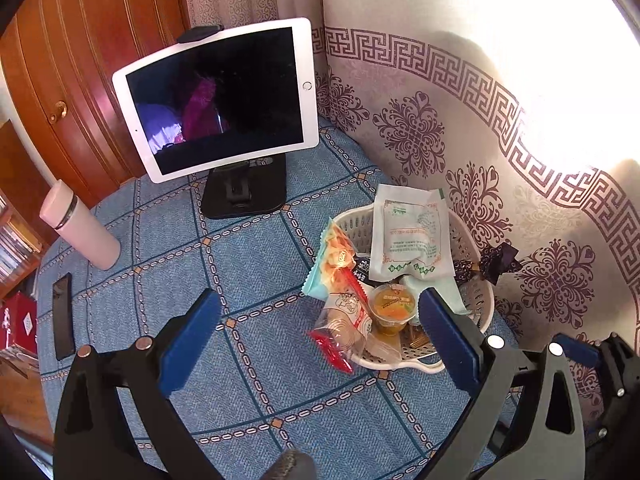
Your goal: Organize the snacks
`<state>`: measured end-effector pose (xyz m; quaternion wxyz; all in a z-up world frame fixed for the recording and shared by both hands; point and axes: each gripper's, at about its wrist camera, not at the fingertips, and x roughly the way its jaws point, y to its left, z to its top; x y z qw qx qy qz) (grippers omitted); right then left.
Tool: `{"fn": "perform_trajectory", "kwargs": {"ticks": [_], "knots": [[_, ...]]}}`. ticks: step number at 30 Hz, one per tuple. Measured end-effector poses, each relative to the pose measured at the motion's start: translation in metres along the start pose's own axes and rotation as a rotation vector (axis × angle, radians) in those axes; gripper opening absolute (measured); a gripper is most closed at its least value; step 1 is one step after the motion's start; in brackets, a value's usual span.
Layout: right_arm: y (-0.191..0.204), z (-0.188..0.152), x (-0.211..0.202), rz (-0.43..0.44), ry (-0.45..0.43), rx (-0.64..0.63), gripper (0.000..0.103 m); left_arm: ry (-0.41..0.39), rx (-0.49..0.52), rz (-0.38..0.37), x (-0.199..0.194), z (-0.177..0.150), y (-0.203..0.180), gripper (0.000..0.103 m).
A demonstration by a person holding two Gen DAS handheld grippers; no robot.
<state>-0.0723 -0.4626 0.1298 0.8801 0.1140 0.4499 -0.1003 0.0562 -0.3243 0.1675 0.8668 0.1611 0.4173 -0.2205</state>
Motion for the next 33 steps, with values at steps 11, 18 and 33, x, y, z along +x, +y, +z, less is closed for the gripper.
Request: {"fn": "perform_trajectory", "kwargs": {"ticks": [11, 18, 33], "knots": [[0.000, 0.019, -0.005, -0.080, -0.046, -0.045, 0.098, -0.009, 0.112, 0.231, -0.021, -0.002, -0.011, 0.100], [0.002, 0.022, 0.001, -0.112, -0.053, -0.081, 0.098, 0.011, 0.102, 0.197, -0.022, -0.005, -0.012, 0.100], [0.003, 0.026, 0.016, -0.154, -0.057, -0.123, 0.098, 0.080, 0.081, 0.225, 0.001, -0.014, -0.007, 0.100]]}}
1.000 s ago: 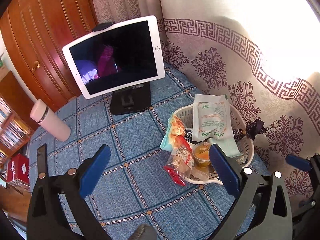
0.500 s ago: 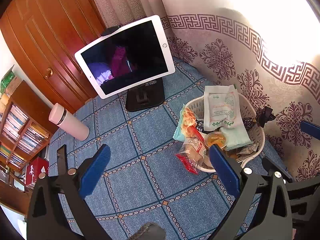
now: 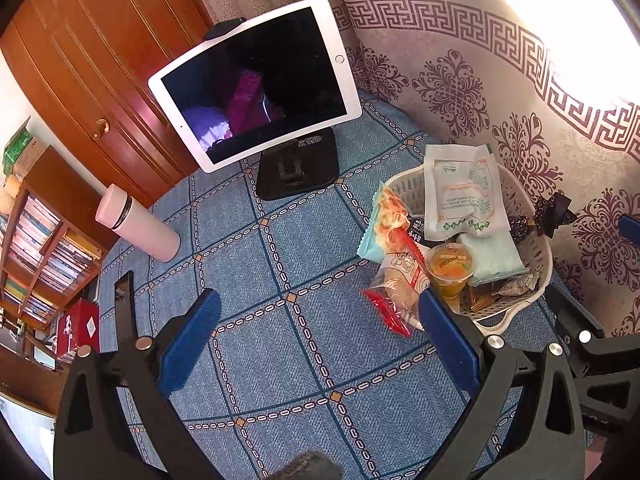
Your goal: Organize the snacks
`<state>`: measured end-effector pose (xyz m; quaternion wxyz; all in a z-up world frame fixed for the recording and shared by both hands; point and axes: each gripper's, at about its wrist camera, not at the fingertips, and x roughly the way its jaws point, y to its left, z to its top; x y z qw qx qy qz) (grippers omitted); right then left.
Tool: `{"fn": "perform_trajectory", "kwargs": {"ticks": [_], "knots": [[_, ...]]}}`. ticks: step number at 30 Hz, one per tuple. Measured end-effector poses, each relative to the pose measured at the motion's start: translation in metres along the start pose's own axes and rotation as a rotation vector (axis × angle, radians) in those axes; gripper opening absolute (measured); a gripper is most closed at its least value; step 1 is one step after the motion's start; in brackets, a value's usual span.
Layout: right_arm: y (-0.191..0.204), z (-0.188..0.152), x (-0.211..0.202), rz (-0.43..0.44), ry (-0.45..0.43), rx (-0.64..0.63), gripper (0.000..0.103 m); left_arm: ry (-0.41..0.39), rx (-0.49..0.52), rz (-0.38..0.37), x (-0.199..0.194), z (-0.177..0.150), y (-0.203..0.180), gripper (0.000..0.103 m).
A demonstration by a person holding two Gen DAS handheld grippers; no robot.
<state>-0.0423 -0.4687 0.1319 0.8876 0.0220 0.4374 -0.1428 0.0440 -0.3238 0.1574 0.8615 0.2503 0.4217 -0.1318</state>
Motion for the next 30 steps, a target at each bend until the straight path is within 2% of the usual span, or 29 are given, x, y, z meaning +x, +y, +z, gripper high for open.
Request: {"fn": "perform_trajectory", "kwargs": {"ticks": [8, 13, 21, 30], "knots": [[-0.002, -0.001, 0.001, 0.005, 0.003, 0.006, 0.098, 0.004, 0.013, -0.005, 0.001, 0.004, -0.005, 0.100], [-0.002, -0.005, -0.001, -0.003, 0.005, 0.012, 0.098, 0.017, 0.021, -0.042, 0.003, 0.005, -0.009, 0.100], [-0.001, -0.011, -0.003, -0.017, 0.014, 0.034, 0.098, -0.023, 0.058, -0.052, -0.004, 0.003, -0.015, 0.100], [0.019, -0.015, -0.010, -0.013, 0.022, 0.034, 0.098, -0.016, 0.040, -0.056, -0.005, -0.005, 0.002, 0.100]]}}
